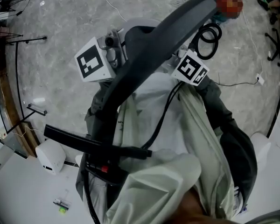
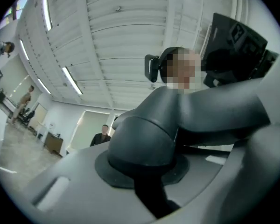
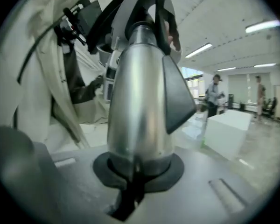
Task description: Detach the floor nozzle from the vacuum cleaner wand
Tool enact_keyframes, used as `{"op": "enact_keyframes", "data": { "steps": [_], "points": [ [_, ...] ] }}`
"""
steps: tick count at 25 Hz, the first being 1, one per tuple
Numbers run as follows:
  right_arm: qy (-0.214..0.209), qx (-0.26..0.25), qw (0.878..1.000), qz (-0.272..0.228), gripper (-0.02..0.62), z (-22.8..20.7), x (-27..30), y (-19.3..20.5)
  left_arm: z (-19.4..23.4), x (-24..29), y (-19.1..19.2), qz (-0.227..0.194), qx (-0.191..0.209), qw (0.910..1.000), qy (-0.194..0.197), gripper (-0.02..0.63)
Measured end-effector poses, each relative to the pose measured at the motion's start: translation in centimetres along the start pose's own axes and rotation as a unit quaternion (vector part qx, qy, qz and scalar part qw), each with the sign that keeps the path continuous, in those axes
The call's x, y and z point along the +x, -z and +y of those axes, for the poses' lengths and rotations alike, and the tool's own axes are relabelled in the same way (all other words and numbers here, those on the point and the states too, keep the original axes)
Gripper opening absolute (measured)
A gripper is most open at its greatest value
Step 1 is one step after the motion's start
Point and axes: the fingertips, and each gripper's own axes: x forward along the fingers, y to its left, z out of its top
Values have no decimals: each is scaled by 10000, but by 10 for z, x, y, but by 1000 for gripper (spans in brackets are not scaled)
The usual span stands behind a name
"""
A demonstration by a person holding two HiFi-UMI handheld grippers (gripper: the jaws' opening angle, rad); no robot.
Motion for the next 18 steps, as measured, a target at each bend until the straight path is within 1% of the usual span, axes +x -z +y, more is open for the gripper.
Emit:
{"op": "enact_keyframes", "data": {
  "steps": [1, 2, 3, 4, 5, 6, 7, 9, 11, 12, 13, 14, 15, 16, 17, 18],
  "points": [
    [-587, -33, 9983, 9, 38, 11, -3, 2, -8, -1, 0, -49, 22, 9996, 271, 72],
    [-1133, -15, 9936, 31, 38, 20, -7, 5, -13, 0, 1, -85, 23, 9988, 490, 72],
    [-1565, 47, 9877, 57, 39, 28, -11, 8, -16, 1, 3, -114, -6, 9979, 632, 72],
    [-1813, 128, 9833, 73, 39, 31, -15, 10, -14, 3, 6, -143, -65, 9976, 669, 72],
    [-1834, 211, 9828, 73, 38, 30, -17, 10, -9, 4, 8, -171, -142, 9980, 598, 72],
    [-1651, 295, 9858, 67, 38, 25, -16, 10, -2, 6, 10, -186, -221, 9986, 439, 74],
    [-1329, 376, 9904, 62, 38, 18, -15, 10, 5, 7, 11, -177, -291, 9992, 225, 74],
    [-467, 485, 9977, 39, 38, 3, -9, 11, 19, 8, 13, -65, -349, 9990, -270, 74],
    [470, 554, 9974, 29, 38, -14, -6, 11, 33, 10, 15, 135, -279, 9955, -900, 74],
    [848, 569, 9948, 34, 38, -21, -5, 11, 39, 10, 16, 226, -222, 9918, -1235, 74],
    [1133, 562, 9920, 37, 38, -27, -6, 11, 44, 10, 15, 302, -163, 9877, -1527, 74],
    [1327, 535, 9897, 35, 38, -31, -6, 10, 47, 10, 15, 358, -106, 9843, -1724, 74],
    [1439, 494, 9884, 24, 38, -34, -7, 8, 48, 11, 14, 391, -61, 9829, -1799, 74],
    [1463, 442, 9883, 8, 38, -36, -8, 6, 47, 12, 12, 402, -34, 9835, -1763, 74],
    [1384, 379, 9897, -10, 38, -36, -9, 5, 45, 14, 11, 388, -23, 9857, -1643, 74],
    [1198, 303, 9923, -29, 38, -34, -9, 4, 41, 16, 10, 345, -26, 9888, -1452, 74]
  ]
}}
